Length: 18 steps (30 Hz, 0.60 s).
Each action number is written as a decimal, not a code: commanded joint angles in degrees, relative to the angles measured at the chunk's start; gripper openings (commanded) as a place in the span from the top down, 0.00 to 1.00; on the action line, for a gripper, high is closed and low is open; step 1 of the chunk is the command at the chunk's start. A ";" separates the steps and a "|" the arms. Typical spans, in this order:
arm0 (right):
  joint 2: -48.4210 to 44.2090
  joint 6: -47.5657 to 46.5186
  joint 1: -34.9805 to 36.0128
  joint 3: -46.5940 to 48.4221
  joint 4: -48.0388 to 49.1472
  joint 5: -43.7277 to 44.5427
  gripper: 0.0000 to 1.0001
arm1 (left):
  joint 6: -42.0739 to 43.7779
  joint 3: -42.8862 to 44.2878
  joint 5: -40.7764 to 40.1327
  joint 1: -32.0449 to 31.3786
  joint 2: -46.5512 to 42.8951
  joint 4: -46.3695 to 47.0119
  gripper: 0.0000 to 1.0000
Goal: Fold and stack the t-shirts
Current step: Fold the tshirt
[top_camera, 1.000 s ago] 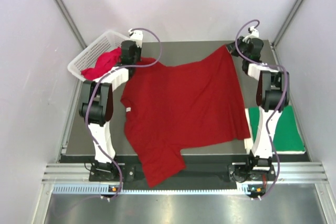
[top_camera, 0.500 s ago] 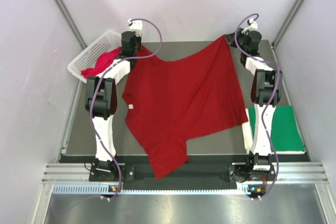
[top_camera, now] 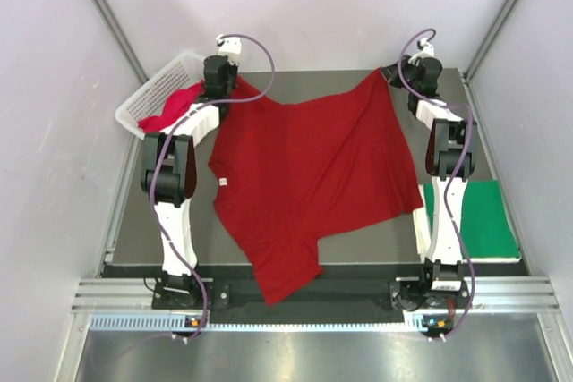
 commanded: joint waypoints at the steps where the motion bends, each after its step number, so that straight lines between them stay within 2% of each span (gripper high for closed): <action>1: -1.78 -1.81 -0.34 -0.91 3.06 -0.90 1.00 | 1.35 -1.00 -0.60 0.38 -7.46 2.72 1.00; 6: -4.50 -1.02 -0.95 -6.70 6.84 -1.34 1.00 | 2.14 -5.04 -1.12 0.38 -11.77 2.99 1.00; 10: -5.65 -0.40 -1.39 -7.60 7.11 -2.39 1.00 | 2.41 -7.33 -1.04 0.38 -14.76 1.93 1.00; 18: -11.35 -0.40 -2.62 -14.35 9.56 -3.10 1.00 | 1.53 -11.55 3.35 0.38 -19.60 -4.47 1.00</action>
